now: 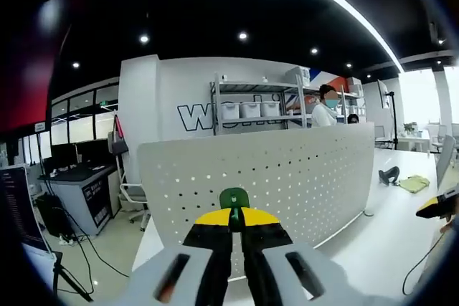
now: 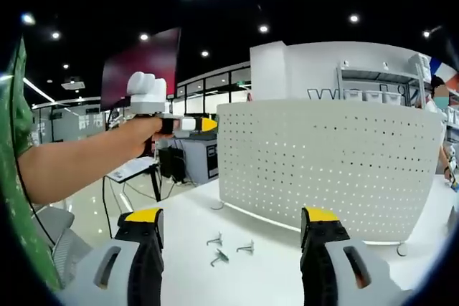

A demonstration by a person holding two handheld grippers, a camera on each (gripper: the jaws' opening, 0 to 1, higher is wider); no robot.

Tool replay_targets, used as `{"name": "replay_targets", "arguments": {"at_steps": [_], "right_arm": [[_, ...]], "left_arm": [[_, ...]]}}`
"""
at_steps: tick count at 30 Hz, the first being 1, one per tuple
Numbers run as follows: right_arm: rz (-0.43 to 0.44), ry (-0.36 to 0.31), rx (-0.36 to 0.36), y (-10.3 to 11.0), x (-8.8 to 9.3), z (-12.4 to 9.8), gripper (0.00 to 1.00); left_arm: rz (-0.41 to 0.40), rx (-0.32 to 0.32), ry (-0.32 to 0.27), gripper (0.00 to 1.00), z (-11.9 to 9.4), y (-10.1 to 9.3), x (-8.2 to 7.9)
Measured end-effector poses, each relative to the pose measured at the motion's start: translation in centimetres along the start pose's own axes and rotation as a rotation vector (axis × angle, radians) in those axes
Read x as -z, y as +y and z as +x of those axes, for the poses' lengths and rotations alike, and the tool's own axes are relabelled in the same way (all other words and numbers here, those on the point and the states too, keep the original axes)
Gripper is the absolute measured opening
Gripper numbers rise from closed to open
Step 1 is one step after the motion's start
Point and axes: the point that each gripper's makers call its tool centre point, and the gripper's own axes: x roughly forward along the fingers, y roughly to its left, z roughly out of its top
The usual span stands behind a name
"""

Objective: Insert the hook assembly into the mounting plate slot until the hook locks in place.

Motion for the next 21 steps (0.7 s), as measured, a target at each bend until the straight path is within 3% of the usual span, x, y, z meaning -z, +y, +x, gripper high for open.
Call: {"name": "replay_targets", "arguments": {"at_steps": [8, 21], "right_arm": [[-0.057, 0.009, 0.022, -0.6, -0.1, -0.1, 0.81], [-0.033, 0.026, 0.057, -2.0, 0.7, 0.3, 0.79]], "left_arm": [[-0.015, -0.036, -0.007, 0.03, 2.3, 2.1, -0.7], [0.016, -0.108, -0.035, 0.03, 5.0, 5.1, -1.4]]}}
